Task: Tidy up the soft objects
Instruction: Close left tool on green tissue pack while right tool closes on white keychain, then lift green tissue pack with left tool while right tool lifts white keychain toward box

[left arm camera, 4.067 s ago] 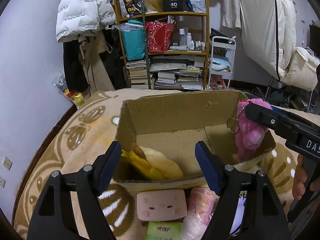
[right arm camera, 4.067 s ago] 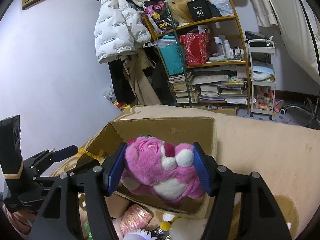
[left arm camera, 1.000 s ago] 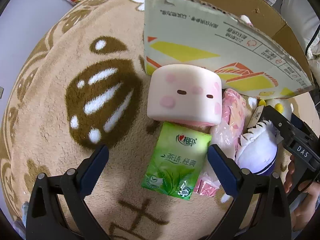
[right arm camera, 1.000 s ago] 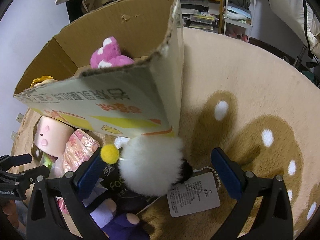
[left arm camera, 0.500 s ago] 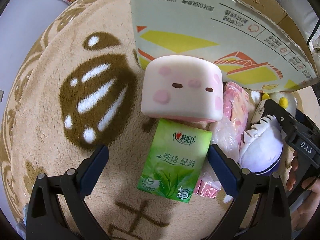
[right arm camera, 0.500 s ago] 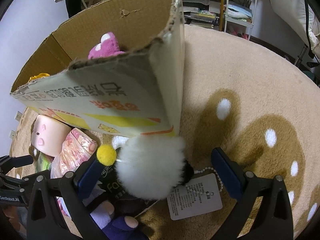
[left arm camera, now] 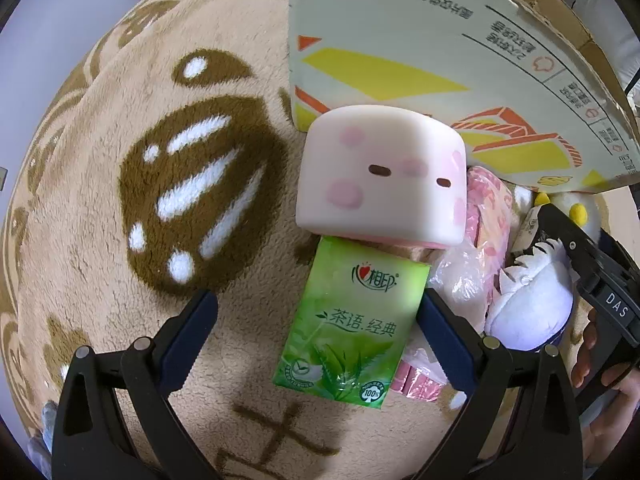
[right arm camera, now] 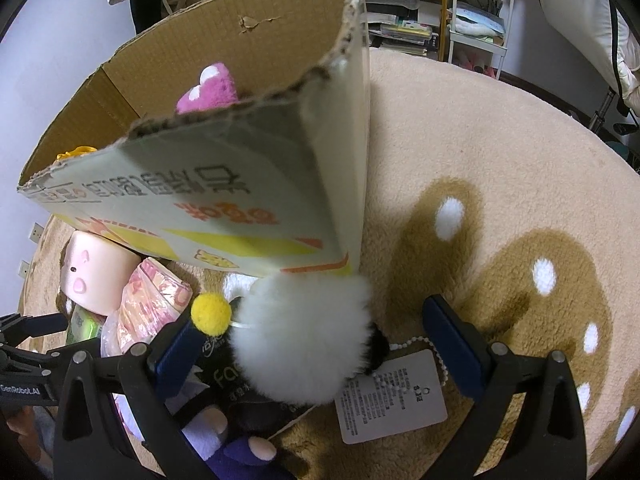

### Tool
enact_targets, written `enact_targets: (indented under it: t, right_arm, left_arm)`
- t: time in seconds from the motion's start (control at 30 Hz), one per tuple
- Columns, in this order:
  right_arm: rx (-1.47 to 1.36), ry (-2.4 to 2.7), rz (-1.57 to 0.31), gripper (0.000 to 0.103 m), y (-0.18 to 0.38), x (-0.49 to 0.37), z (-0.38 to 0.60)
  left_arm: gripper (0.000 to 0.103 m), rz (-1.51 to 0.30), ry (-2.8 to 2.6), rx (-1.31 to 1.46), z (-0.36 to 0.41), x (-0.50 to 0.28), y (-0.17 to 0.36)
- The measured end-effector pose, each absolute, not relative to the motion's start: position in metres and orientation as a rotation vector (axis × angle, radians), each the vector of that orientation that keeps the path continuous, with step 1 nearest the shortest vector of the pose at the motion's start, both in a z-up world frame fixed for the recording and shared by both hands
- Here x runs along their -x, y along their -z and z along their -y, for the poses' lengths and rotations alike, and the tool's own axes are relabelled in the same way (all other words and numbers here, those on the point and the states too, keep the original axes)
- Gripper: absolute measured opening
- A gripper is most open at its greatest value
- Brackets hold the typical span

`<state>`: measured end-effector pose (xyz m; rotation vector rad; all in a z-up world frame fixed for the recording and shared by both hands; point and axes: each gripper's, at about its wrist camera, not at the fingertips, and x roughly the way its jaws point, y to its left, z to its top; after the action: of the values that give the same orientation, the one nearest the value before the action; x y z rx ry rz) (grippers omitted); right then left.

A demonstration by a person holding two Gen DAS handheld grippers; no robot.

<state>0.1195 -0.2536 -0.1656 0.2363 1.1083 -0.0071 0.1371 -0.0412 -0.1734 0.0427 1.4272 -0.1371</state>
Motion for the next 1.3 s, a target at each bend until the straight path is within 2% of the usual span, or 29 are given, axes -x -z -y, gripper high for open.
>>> enact_targets:
  t: [0.47, 0.57, 0.77, 0.83, 0.9, 1.03, 1.3]
  right_arm:
    - [-0.239, 0.013, -1.106, 0.103, 0.168, -0.121, 0.255]
    - [-0.248, 0.013, -1.105, 0.103, 0.167, -0.12, 0.256]
    - [-0.292, -0.016, -1.119, 0.087, 0.166, -0.117, 0.26]
    - [-0.302, -0.041, -1.119, 0.075, 0.165, -0.117, 0.259]
    - [-0.301, -0.054, -1.118, 0.068, 0.164, -0.117, 0.258]
    - [-0.297, -0.058, -1.103, 0.05, 0.159, -0.115, 0.256]
    - [-0.301, -0.071, -1.073, 0.045, 0.153, -0.111, 0.256]
  left_arm:
    - [0.098, -1.438, 0.085, -0.05, 0.025, -0.145, 0.184]
    - [0.09, -1.441, 0.098, -0.047, 0.022, -0.145, 0.187]
    - [0.071, -1.435, 0.119, -0.05, 0.023, -0.143, 0.189]
    - [0.058, -1.424, 0.116, -0.056, 0.022, -0.141, 0.189]
    - [0.052, -1.411, 0.114, -0.063, 0.022, -0.141, 0.188]
    - [0.052, -1.402, 0.118, -0.057, 0.018, -0.141, 0.183]
    - [0.051, -1.357, 0.126, -0.068, 0.017, -0.126, 0.169]
